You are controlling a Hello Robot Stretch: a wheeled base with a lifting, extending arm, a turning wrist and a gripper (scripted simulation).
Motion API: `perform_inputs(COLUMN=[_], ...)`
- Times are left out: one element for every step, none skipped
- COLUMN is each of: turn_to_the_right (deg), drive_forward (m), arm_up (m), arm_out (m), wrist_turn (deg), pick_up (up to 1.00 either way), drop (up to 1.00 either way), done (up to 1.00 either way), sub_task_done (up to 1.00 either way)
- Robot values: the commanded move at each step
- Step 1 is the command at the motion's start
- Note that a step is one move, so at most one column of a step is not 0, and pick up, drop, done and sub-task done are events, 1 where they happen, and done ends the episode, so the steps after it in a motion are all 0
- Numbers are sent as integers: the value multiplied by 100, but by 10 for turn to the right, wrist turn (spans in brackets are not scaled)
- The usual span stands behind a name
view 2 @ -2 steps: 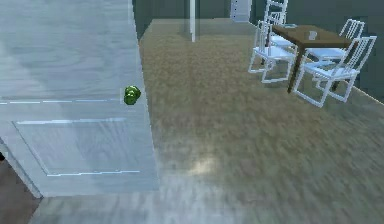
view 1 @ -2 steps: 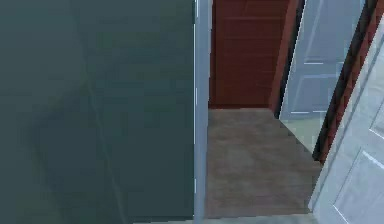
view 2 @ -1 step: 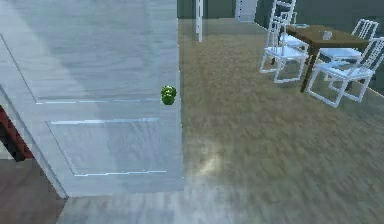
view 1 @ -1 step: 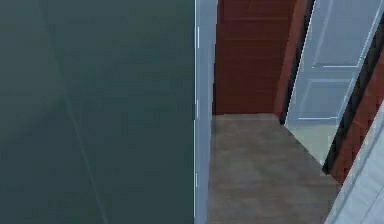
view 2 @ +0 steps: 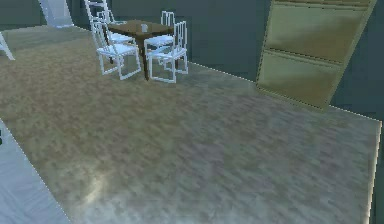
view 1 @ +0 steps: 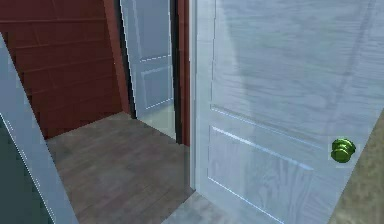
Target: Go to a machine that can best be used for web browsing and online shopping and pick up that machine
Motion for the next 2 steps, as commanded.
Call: perform_inputs(turn_to_the_right=[60, 0], drive_forward=[0, 50], arm_up=[0, 0], arm_out=[0, 0], wrist_turn=[0, 0], pick_up=[0, 0], drop=[0, 0], done=[0, 0], sub_task_done=[0, 0])
